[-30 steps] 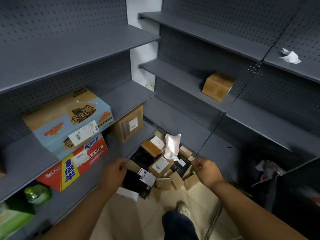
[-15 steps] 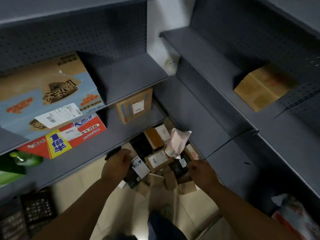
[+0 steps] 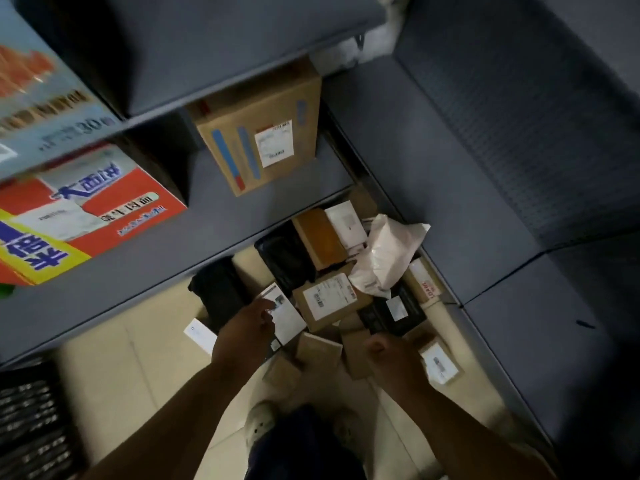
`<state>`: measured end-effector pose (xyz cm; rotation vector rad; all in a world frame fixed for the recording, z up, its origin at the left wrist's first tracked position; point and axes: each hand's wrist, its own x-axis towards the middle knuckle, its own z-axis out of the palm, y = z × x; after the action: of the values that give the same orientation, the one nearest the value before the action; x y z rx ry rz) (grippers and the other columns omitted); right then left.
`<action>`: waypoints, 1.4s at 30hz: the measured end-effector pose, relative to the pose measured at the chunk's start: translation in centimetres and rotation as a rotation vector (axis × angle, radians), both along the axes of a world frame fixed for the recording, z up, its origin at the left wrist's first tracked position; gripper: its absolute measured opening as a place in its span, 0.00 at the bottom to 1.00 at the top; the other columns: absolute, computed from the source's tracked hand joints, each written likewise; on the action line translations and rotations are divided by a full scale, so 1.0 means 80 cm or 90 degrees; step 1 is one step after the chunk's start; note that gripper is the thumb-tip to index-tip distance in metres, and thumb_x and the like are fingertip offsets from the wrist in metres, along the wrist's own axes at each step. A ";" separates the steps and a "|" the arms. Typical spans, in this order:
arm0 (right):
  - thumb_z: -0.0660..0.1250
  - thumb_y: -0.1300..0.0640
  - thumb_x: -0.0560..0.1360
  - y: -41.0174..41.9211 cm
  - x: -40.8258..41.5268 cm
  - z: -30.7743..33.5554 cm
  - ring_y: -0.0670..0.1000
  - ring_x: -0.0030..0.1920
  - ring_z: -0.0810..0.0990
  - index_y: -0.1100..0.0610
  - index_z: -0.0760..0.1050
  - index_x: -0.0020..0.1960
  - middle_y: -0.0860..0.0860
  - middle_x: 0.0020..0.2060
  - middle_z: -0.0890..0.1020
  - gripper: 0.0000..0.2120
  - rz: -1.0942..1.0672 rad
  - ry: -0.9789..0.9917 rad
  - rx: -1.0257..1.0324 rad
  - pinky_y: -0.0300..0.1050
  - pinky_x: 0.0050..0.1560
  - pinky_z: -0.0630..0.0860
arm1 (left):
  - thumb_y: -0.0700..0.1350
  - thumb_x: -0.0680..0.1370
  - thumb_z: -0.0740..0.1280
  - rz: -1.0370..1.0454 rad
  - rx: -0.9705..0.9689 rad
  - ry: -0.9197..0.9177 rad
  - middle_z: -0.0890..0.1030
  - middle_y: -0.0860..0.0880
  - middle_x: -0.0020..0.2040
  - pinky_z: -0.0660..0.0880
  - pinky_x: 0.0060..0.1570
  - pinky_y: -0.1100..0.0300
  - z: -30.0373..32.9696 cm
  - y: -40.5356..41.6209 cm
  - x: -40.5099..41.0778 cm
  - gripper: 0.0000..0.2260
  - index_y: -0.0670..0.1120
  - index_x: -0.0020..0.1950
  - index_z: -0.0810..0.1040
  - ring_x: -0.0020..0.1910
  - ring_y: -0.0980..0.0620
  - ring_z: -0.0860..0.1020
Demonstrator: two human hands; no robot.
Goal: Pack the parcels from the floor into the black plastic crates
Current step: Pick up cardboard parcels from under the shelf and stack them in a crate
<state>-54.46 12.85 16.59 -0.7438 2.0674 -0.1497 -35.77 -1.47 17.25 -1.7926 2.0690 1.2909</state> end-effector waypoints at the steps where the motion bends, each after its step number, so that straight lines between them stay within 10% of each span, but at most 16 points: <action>1: 0.59 0.56 0.80 -0.004 0.000 -0.030 0.42 0.44 0.72 0.47 0.70 0.41 0.40 0.36 0.72 0.09 -0.009 0.007 0.005 0.39 0.52 0.73 | 0.41 0.80 0.59 -0.014 0.008 -0.001 0.78 0.49 0.58 0.65 0.33 0.76 -0.031 -0.004 -0.005 0.13 0.50 0.64 0.74 0.44 0.58 0.72; 7: 0.59 0.54 0.80 -0.019 0.004 -0.207 0.42 0.43 0.73 0.45 0.70 0.39 0.44 0.42 0.75 0.11 -0.086 -0.020 0.003 0.36 0.45 0.68 | 0.46 0.80 0.62 -0.074 0.097 0.019 0.74 0.46 0.65 0.73 0.56 0.58 -0.200 -0.021 -0.037 0.16 0.47 0.68 0.71 0.57 0.48 0.76; 15: 0.62 0.61 0.77 -0.030 0.011 -0.356 0.48 0.50 0.77 0.52 0.71 0.57 0.48 0.51 0.78 0.10 -0.200 -0.094 -0.036 0.42 0.49 0.75 | 0.44 0.80 0.61 -0.165 0.100 -0.059 0.76 0.42 0.61 0.75 0.50 0.55 -0.397 -0.036 -0.068 0.17 0.45 0.69 0.69 0.55 0.41 0.77; 21: 0.65 0.63 0.76 -0.042 0.017 -0.415 0.53 0.59 0.74 0.60 0.64 0.68 0.55 0.63 0.74 0.22 -0.444 -0.260 -0.046 0.48 0.62 0.71 | 0.40 0.80 0.59 -0.272 0.091 -0.106 0.54 0.42 0.77 0.55 0.73 0.52 -0.460 -0.048 -0.082 0.29 0.42 0.77 0.48 0.75 0.42 0.55; 25: 0.65 0.62 0.76 -0.050 0.019 -0.428 0.58 0.64 0.72 0.60 0.63 0.71 0.57 0.65 0.73 0.25 -0.593 -0.338 -0.039 0.56 0.68 0.68 | 0.41 0.79 0.60 -0.238 0.096 -0.090 0.71 0.37 0.64 0.72 0.60 0.46 -0.478 -0.050 -0.074 0.19 0.40 0.69 0.63 0.60 0.39 0.72; 31: 0.69 0.57 0.73 -0.029 0.022 -0.412 0.59 0.61 0.75 0.52 0.62 0.72 0.56 0.64 0.75 0.30 -0.615 -0.363 -0.020 0.60 0.63 0.72 | 0.39 0.76 0.64 -0.155 0.130 -0.039 0.71 0.42 0.58 0.75 0.57 0.50 -0.405 -0.026 -0.066 0.05 0.49 0.48 0.73 0.58 0.42 0.73; 36: 0.66 0.61 0.75 -0.019 0.035 -0.296 0.55 0.59 0.77 0.48 0.66 0.67 0.51 0.59 0.78 0.23 -0.608 -0.425 -0.053 0.58 0.60 0.75 | 0.41 0.76 0.66 -0.113 0.199 -0.042 0.75 0.47 0.58 0.77 0.54 0.53 -0.321 -0.008 -0.033 0.15 0.45 0.62 0.72 0.55 0.46 0.76; 42: 0.65 0.64 0.76 -0.032 0.041 -0.160 0.56 0.61 0.75 0.42 0.61 0.69 0.51 0.61 0.75 0.28 -0.569 -0.367 -0.083 0.60 0.61 0.74 | 0.45 0.76 0.65 -0.022 0.168 -0.004 0.76 0.52 0.46 0.78 0.43 0.56 -0.171 0.002 -0.010 0.06 0.50 0.51 0.71 0.44 0.51 0.77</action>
<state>-51.20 10.26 3.81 0.2011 1.6868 -0.8883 -36.55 -1.31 3.55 -1.6369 1.8178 1.4667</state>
